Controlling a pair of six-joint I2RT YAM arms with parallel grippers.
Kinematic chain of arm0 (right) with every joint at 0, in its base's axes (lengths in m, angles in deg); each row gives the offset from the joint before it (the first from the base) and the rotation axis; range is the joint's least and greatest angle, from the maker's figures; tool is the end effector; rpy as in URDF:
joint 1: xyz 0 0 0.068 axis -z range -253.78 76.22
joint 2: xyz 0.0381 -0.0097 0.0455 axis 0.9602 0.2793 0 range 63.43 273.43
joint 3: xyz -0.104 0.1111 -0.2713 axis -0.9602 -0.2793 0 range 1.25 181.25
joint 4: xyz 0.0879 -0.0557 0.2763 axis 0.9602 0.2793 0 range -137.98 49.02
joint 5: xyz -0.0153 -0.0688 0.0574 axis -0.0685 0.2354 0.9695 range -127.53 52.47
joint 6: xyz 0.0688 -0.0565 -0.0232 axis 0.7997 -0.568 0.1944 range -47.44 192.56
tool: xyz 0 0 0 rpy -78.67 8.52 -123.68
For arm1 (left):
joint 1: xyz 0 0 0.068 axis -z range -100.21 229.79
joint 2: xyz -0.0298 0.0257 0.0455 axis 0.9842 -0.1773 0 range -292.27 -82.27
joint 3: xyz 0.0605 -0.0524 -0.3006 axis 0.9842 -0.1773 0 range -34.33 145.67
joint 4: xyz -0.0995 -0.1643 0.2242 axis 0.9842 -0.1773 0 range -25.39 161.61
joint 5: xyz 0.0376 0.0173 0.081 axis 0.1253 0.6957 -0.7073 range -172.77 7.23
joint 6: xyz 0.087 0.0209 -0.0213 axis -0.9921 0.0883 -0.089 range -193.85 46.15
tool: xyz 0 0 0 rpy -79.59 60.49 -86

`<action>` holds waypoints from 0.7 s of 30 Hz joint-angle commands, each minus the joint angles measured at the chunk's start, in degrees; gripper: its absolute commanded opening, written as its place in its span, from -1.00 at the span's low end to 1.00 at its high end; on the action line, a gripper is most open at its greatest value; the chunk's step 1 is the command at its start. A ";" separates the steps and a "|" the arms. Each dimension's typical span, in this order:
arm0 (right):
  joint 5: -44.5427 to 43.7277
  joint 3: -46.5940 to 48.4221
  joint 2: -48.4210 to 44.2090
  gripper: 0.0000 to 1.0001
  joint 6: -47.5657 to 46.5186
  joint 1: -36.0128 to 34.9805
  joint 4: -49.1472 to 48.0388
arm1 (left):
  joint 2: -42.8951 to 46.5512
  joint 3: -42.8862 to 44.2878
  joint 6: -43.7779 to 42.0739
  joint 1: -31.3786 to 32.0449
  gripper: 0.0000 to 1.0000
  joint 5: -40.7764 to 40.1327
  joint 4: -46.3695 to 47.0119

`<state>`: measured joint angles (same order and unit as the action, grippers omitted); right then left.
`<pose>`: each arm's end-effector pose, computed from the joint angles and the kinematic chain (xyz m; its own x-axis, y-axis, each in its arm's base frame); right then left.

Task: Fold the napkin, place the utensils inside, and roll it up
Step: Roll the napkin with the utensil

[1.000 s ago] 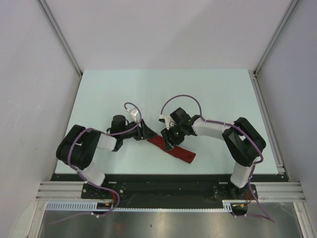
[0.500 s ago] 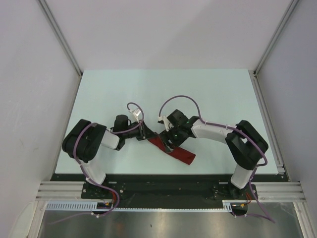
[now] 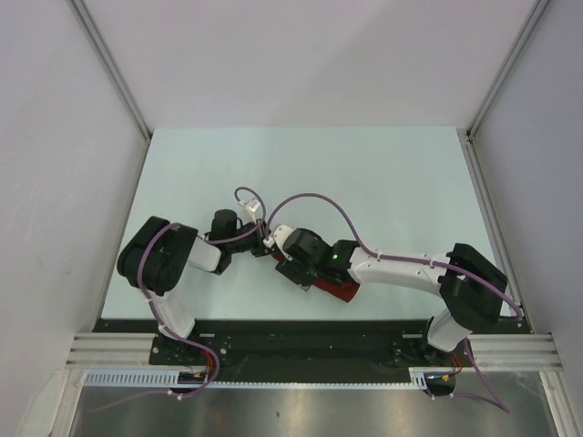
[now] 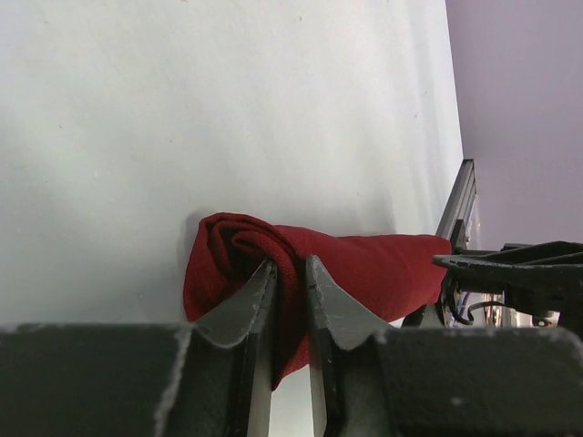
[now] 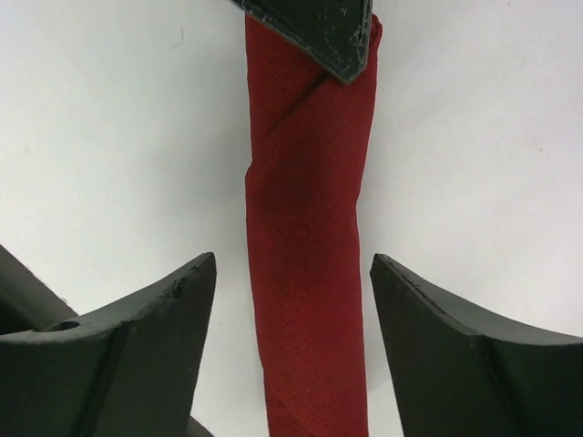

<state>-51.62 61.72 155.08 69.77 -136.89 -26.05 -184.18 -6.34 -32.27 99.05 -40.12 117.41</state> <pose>0.1955 0.3409 0.1994 -0.3225 -0.7402 -0.5900 -0.8157 0.5336 -0.2235 0.2996 -0.1640 0.0937 -0.8683 -0.2138 -0.4476 0.3080 0.4751 -0.8243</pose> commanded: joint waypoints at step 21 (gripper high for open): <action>4.51 0.35 8.89 0.22 -4.24 3.70 -2.25 | -0.22 1.98 -0.27 0.16 -0.53 0.15 1.57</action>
<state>-47.29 61.48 161.75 66.27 -134.53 -28.04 -184.33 -6.10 -32.25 99.05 -40.29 117.37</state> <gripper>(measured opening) 0.610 0.221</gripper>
